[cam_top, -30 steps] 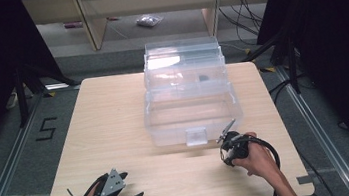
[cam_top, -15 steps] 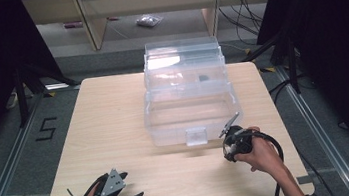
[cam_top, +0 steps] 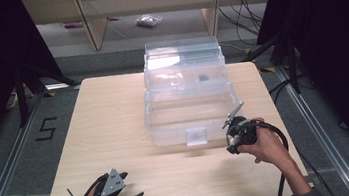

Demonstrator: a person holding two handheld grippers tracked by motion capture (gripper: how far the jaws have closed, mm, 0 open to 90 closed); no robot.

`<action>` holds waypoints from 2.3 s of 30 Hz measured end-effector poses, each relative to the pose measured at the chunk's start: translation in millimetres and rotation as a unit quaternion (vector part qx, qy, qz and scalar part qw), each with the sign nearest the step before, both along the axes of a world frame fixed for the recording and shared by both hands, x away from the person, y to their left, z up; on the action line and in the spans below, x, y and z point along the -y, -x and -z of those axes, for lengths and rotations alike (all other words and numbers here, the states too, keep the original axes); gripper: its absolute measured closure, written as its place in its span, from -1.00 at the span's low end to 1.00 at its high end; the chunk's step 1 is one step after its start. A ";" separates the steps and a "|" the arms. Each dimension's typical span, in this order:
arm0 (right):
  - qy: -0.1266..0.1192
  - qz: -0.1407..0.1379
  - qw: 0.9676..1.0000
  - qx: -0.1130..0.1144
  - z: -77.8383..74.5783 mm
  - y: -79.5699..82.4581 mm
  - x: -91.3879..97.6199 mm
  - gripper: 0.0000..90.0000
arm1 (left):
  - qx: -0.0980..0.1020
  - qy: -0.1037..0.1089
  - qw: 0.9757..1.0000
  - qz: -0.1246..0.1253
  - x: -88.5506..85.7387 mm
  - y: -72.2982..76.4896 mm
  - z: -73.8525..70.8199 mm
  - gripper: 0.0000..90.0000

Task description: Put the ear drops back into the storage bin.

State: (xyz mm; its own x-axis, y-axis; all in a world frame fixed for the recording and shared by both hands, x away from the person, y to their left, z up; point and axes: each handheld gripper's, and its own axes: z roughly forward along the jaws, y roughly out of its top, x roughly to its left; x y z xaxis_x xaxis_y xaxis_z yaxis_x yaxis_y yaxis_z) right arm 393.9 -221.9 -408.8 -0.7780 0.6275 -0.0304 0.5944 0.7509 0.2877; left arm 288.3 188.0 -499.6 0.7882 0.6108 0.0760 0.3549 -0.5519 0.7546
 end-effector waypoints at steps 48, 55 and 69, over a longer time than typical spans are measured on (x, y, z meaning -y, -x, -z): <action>-0.003 0.010 1.000 -0.001 -73.3 -67.0 -14.7 0.33 | -0.003 0.003 1.000 -0.002 -0.5 -0.3 0.7 -0.62; -0.001 0.020 1.000 -0.008 -67.6 -84.3 -19.0 0.33 | -0.008 0.006 1.000 0.000 -0.8 0.0 0.0 -0.62; 0.016 0.051 0.998 -0.023 -39.4 -119.0 -20.2 0.33 | -0.012 0.012 1.000 -0.003 0.0 0.8 0.6 -0.62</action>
